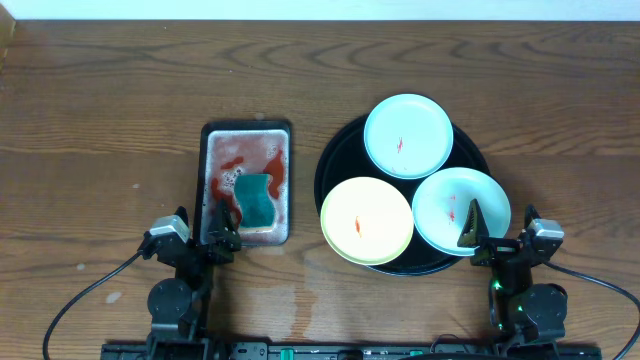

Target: Clean dirty plates on tray and stack at the side

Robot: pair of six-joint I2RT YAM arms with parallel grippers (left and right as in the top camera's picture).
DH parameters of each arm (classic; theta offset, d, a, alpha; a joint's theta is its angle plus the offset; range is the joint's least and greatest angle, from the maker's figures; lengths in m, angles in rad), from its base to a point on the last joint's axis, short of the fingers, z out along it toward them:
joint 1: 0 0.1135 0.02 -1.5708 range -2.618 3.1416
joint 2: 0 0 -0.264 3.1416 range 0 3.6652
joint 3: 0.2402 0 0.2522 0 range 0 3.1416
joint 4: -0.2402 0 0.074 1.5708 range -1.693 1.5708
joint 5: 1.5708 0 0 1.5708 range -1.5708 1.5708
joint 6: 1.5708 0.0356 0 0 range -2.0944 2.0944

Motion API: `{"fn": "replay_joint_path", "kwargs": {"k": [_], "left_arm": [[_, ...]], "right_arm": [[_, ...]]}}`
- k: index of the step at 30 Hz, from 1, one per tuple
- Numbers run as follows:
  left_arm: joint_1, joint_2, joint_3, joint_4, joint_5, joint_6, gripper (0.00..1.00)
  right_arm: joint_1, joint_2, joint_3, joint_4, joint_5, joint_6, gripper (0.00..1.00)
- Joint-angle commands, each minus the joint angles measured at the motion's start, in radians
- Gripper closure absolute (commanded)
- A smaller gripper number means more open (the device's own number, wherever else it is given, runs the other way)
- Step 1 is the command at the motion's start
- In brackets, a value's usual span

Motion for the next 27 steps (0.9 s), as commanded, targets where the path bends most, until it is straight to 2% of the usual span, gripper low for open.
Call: {"fn": "replay_joint_path", "kwargs": {"k": [1, 16, 19, 27], "left_arm": [[0.004, -0.004, -0.024, -0.031, -0.005, 0.02, 0.18], [0.004, -0.004, -0.024, -0.027, -0.005, 0.02, 0.18], [0.004, -0.004, -0.024, -0.024, -0.005, 0.019, 0.18], [0.004, -0.004, -0.014, 0.017, 0.149, 0.016, 0.18]], "right_arm": [[-0.002, -0.005, -0.001, -0.002, 0.013, -0.009, 0.01], [-0.002, -0.005, -0.001, -0.003, 0.013, -0.001, 0.01], [-0.002, -0.005, -0.001, 0.036, 0.063, 0.0, 0.01], [-0.002, -0.005, 0.006, 0.111, -0.139, 0.009, 0.01]]}}
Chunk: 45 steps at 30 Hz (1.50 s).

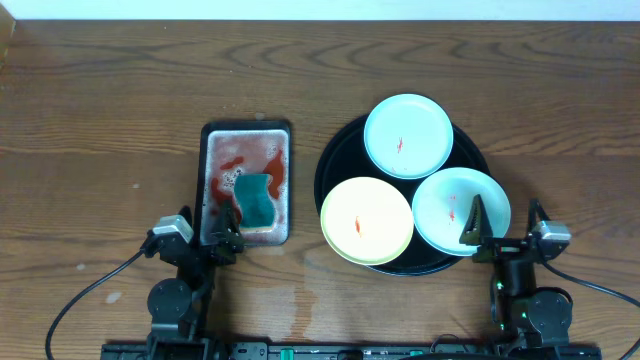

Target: Clean dirty plates on tray and stack at the side

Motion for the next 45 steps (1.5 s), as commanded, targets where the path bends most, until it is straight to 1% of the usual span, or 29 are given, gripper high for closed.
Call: {"fn": "replay_joint_path", "kwargs": {"k": [1, 2, 4, 7, 9, 11, 18, 21, 23, 24, 25, 26, 28, 29, 32, 33, 34, 36, 37, 39, 41, 43, 45], "left_arm": [[0.004, -0.004, -0.008, 0.022, 0.105, 0.016, 0.18], [0.004, -0.003, 0.016, 0.033, 0.119, 0.017, 0.18], [0.004, 0.001, 0.054, 0.032, 0.119, 0.018, 0.18], [0.004, 0.047, 0.155, 0.0, 0.12, 0.024, 0.18], [0.004, 0.1, 0.243, -0.079, 0.119, 0.045, 0.18], [0.004, 0.179, 0.349, -0.19, 0.119, 0.055, 0.18], [0.004, 0.557, 0.814, -0.635, 0.145, 0.055, 0.18], [0.004, 0.707, 1.015, -0.826, 0.146, 0.054, 0.18], [0.004, 0.791, 1.121, -0.925, 0.146, 0.054, 0.18], [0.004, 0.861, 1.197, -0.994, 0.146, 0.055, 0.18], [0.004, 0.906, 1.238, -1.024, 0.146, 0.054, 0.18], [0.004, 0.919, 1.242, -1.024, 0.147, 0.051, 0.18], [0.004, 0.938, 1.242, -1.035, 0.203, 0.019, 0.18], [0.004, 0.945, 1.242, -1.059, 0.232, 0.02, 0.18], [0.004, 0.964, 1.236, -1.084, 0.245, 0.02, 0.18], [0.004, 0.972, 1.235, -1.102, 0.243, 0.02, 0.18], [0.004, 0.983, 1.235, -1.126, 0.242, 0.021, 0.18], [0.004, 1.006, 1.235, -1.166, 0.242, 0.021, 0.18], [0.004, 1.021, 1.235, -1.188, 0.242, 0.022, 0.18], [0.004, 1.047, 1.235, -1.218, 0.242, 0.039, 0.19], [0.004, 1.07, 1.235, -1.238, 0.242, 0.059, 0.2], [0.004, 1.091, 1.235, -1.248, 0.242, 0.072, 0.21], [0.004, 1.11, 1.235, -1.248, 0.242, 0.077, 0.21]], "right_arm": [[-0.002, -0.005, 0.014, 0.003, -0.136, 0.008, 0.01], [-0.002, -0.004, 0.037, -0.003, -0.188, 0.008, 0.01], [-0.002, 0.006, 0.09, -0.05, -0.21, 0.008, 0.01], [-0.002, 0.068, 0.246, -0.217, -0.206, -0.068, 0.01], [-0.002, 0.136, 0.356, -0.329, -0.187, -0.086, 0.01], [-0.002, 0.224, 0.472, -0.438, -0.183, -0.085, 0.01], [-0.002, 0.612, 0.915, -0.757, -0.2, -0.085, 0.01], [-0.002, 0.784, 1.112, -0.921, -0.251, -0.085, 0.01], [-0.002, 0.882, 1.204, -1.017, -0.298, -0.085, 0.01], [-0.002, 0.979, 1.269, -1.087, -0.356, -0.085, 0.01], [-0.002, 1.041, 1.287, -1.088, -0.374, -0.083, 0.01], [-0.002, 1.073, 1.287, -1.089, -0.396, -0.068, 0.01], [-0.002, 1.131, 1.287, -1.105, -0.433, -0.067, 0.01], [-0.002, 1.145, 1.287, -1.102, -0.451, -0.068, 0.01], [0.006, 1.209, 1.276, -1.123, -0.56, -0.091, 0.01], [0.018, 1.231, 1.264, -1.132, -0.58, -0.101, 0.03], [0.033, 1.249, 1.249, -1.138, -0.575, -0.1, 0.1], [0.069, 1.287, 1.207, -1.147, -0.548, -0.093, 0.19], [0.092, 1.307, 1.178, -1.147, -0.528, -0.084, 0.28], [0.132, 1.347, 1.116, -1.143, -0.492, -0.044, 0.37], [0.154, 1.382, 1.062, -1.13, -0.482, 0.002, 0.51], [0.166, 1.418, 1.004, -1.104, -0.483, 0.045, 0.57], [0.173, 1.445, 0.958, -1.085, -0.483, 0.079, 0.59]]}}
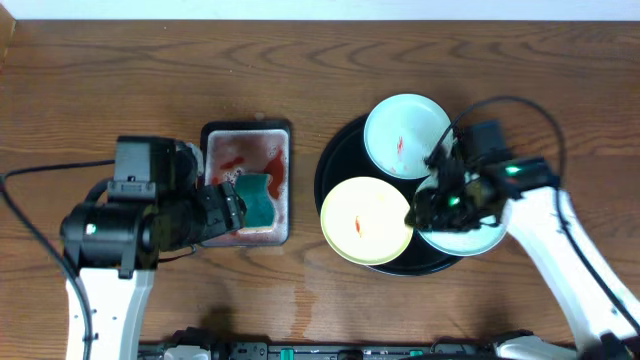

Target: Clean dirty plates on tray and stack at the side

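A round black tray [335,170] holds three plates, each with a red smear: a light blue one [400,130] at the back, a yellow one [365,222] at the front left, and a pale mint one [480,235] at the front right. My right gripper [425,208] hangs over the mint plate's left rim, next to the yellow plate; its jaws are a dark mass I cannot read. A teal sponge [258,200] lies in a small rectangular dish [247,132] of reddish suds. My left gripper [228,207] sits at the sponge's left edge, fingers apart.
The left arm's body [120,230] fills the table left of the dish. The right arm [560,230] reaches in from the front right, its cable looping over the tray's back right. Bare wood lies behind and to the far right of the tray.
Both arms have left their folded rest pose at the front edge. The left gripper is now at the sponge in the dish. The right gripper is now over the mint plate on the tray.
At both earlier moments the arms sat folded at the table's front edge, the sponge in the dish and the three smeared plates on the tray. Now both arms are extended, left to the sponge, right to the mint plate. The plates and sponge lie where they were.
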Robot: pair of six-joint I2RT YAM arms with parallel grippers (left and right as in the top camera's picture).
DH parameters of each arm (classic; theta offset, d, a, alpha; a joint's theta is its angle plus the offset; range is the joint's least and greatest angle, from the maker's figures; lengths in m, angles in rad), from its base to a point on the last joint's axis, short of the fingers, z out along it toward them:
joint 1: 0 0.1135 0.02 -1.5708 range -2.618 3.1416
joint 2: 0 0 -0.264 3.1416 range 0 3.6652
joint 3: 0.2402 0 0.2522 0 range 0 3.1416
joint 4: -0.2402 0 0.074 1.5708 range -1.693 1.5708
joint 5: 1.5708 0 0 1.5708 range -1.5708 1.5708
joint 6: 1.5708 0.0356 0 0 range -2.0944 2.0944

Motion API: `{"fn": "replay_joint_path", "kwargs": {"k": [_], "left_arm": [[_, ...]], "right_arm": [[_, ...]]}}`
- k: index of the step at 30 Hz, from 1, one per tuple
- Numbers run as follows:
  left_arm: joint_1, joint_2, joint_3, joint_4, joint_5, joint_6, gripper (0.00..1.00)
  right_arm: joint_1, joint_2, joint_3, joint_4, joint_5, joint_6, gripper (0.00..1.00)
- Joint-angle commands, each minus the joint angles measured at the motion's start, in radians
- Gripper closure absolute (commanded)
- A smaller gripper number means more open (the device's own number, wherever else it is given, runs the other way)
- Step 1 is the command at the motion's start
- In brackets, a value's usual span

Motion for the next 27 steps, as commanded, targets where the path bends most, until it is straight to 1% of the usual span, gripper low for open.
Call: {"fn": "replay_joint_path", "kwargs": {"k": [1, 5, 8, 10, 13, 15, 16, 17, 18, 19, 22, 25, 27], "left_arm": [[0.004, 0.028, 0.007, -0.003, 0.008, 0.032, 0.21], [0.004, 0.048, 0.007, 0.008, 0.008, 0.043, 0.2], [0.004, 0.059, 0.007, 0.018, 0.008, 0.047, 0.21], [0.004, 0.066, 0.007, 0.025, 0.008, 0.047, 0.21], [0.004, 0.078, 0.007, 0.033, 0.008, 0.047, 0.21], [0.004, 0.087, 0.007, 0.035, 0.008, 0.047, 0.21], [0.004, 0.092, 0.007, 0.036, 0.008, 0.047, 0.21], [0.004, 0.097, 0.007, 0.036, 0.008, 0.047, 0.21], [0.004, 0.1, 0.007, 0.036, 0.008, 0.047, 0.21], [0.004, 0.105, 0.007, 0.036, 0.008, 0.047, 0.21], [0.004, 0.114, 0.007, 0.036, 0.008, 0.047, 0.21], [0.004, 0.122, 0.007, 0.036, 0.009, 0.047, 0.21], [0.004, 0.123, 0.007, 0.035, 0.008, 0.046, 0.21]], "right_arm": [[0.017, 0.031, -0.069, 0.027, 0.006, 0.096, 0.59], [0.043, 0.054, -0.16, 0.102, -0.008, 0.178, 0.59], [0.062, 0.059, -0.22, 0.209, 0.0, 0.251, 0.61], [0.069, 0.059, -0.256, 0.281, 0.028, 0.317, 0.65], [0.079, 0.059, -0.303, 0.368, 0.075, 0.388, 0.69], [0.085, 0.059, -0.331, 0.432, 0.101, 0.415, 0.76], [0.087, 0.059, -0.341, 0.46, 0.111, 0.422, 0.83], [0.087, 0.059, -0.348, 0.491, 0.125, 0.424, 0.93], [0.087, 0.059, -0.348, 0.517, 0.139, 0.423, 0.99], [0.085, 0.059, -0.346, 0.536, 0.155, 0.418, 0.99], [0.081, 0.05, -0.328, 0.587, 0.186, 0.336, 0.99], [0.076, 0.045, -0.281, 0.591, 0.229, 0.243, 0.99], [0.076, 0.045, -0.264, 0.59, 0.255, 0.21, 0.99]]}}
